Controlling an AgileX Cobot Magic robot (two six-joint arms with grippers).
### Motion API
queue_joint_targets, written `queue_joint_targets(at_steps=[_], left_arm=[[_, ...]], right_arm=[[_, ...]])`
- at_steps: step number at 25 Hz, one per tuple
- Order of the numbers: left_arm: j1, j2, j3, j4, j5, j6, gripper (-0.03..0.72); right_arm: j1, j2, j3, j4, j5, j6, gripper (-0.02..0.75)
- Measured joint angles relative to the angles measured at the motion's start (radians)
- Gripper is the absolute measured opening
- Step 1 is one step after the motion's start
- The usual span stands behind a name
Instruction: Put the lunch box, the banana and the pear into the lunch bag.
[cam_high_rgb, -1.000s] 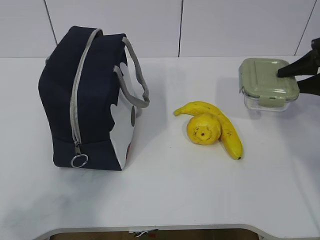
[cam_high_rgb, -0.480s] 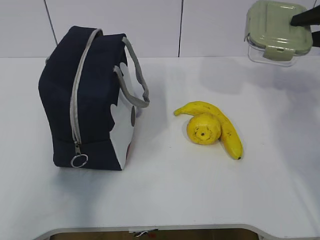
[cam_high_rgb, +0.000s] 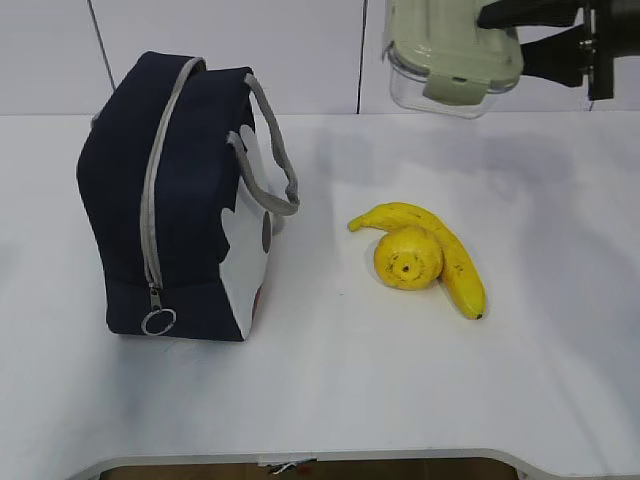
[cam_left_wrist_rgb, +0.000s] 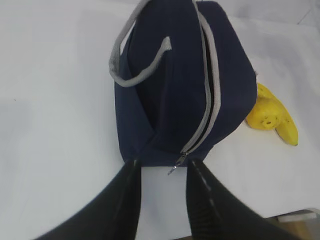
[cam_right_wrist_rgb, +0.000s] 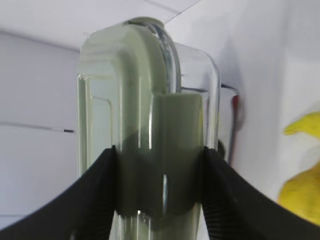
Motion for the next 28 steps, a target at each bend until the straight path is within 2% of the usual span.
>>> queue_joint_targets(at_steps=[3, 7, 11, 16, 28], left_arm=[[0.0, 0.137, -0.003, -0.062, -0.01, 0.051, 0.24], [0.0, 0.311, -0.043, -0.142, 0.003, 0.191, 0.244], [0.0, 0.474, -0.129, -0.188, 0.025, 0.243, 0.3], [0.0, 0.582, -0.261, -0.23, 0.036, 0.281, 0.381], [0.0, 0.887, -0.553, -0.257, 0.186, 0.313, 0.391]], right_arm=[[0.05, 0.0, 0.0, 0.021, 0.0, 0.0, 0.378], [0.112, 0.0, 0.0, 0.055, 0.0, 0.001, 0.378], [0.165, 0.0, 0.0, 0.071, 0.0, 0.001, 0.378], [0.214, 0.0, 0.0, 0.095, -0.01, 0.001, 0.378], [0.367, 0.0, 0.002, 0.164, -0.225, -0.002, 0.377]])
